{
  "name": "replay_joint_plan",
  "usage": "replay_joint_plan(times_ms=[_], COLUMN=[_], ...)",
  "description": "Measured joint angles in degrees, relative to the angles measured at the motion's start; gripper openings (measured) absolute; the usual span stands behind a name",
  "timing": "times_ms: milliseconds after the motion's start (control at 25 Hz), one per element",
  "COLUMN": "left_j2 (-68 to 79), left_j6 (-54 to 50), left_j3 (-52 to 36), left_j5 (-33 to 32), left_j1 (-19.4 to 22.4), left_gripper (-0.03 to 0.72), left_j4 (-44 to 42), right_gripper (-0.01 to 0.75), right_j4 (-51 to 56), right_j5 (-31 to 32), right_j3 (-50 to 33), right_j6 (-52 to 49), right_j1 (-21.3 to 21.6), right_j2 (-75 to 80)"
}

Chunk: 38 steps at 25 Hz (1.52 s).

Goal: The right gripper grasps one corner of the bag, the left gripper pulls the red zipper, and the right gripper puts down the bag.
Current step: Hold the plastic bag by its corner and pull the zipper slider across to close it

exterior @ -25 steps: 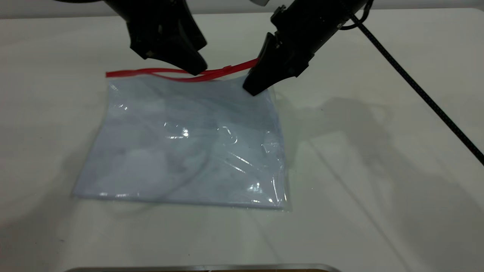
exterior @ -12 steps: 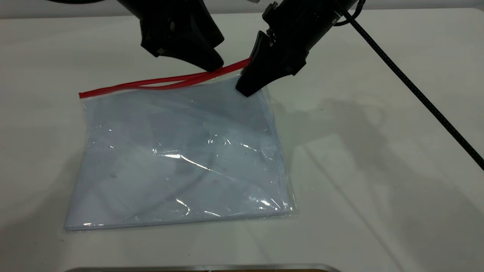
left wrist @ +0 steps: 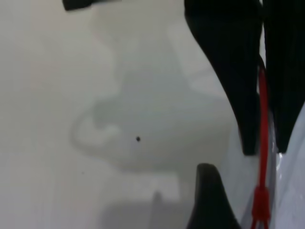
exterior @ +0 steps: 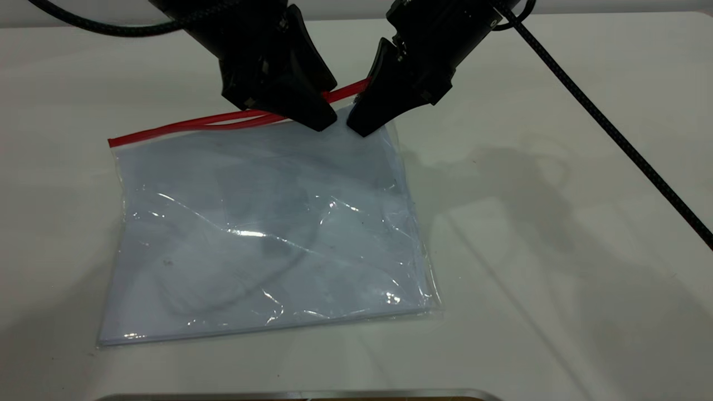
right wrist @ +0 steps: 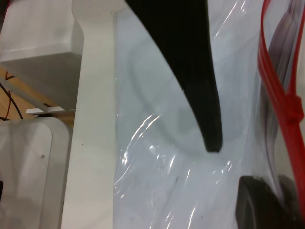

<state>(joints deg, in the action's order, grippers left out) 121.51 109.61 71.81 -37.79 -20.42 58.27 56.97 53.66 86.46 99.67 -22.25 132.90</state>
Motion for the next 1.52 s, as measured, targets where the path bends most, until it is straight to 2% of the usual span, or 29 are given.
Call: replay_joint_plan(times_ms=[120,240,640,920,1040,1320,1520], left_j2=[0.11,0.25,0.3,0.3,0.3,0.3,0.3], left_j6=[1.64,2.3,2.74,2.79,2.79,2.5,2.5], left_j3=[0.0,0.02,0.02,0.02,0.02,0.02,0.2], left_j5=[0.0,0.0,0.0,0.0,0.0,1.18,2.83], left_j1=[0.0,0.0,0.0,-0.06,-0.06,-0.11,-0.11], left_gripper=[0.541,0.501,0.224,0.104,0.077,0.066,0.065], left_j4=[1.45,1.64,1.64,1.64,1.64,1.75,1.8], right_gripper=[0.034,0.034,0.034,0.034,0.034,0.034,0.034], right_j4=[0.0,0.0,0.0,-0.03,-0.1,0.06,1.69], right_j5=[0.0,0.0,0.0,0.0,0.0,-0.46,0.14], right_j3=[0.0,0.0,0.0,0.0,0.0,0.0,0.0], right_j6=[0.0,0.0,0.0,0.0,0.0,-0.58,-1.11], right_j1=[0.0,0.0,0.0,0.0,0.0,0.25,3.14], right_j2=[0.0,0.0,0.0,0.0,0.0,0.0,0.0])
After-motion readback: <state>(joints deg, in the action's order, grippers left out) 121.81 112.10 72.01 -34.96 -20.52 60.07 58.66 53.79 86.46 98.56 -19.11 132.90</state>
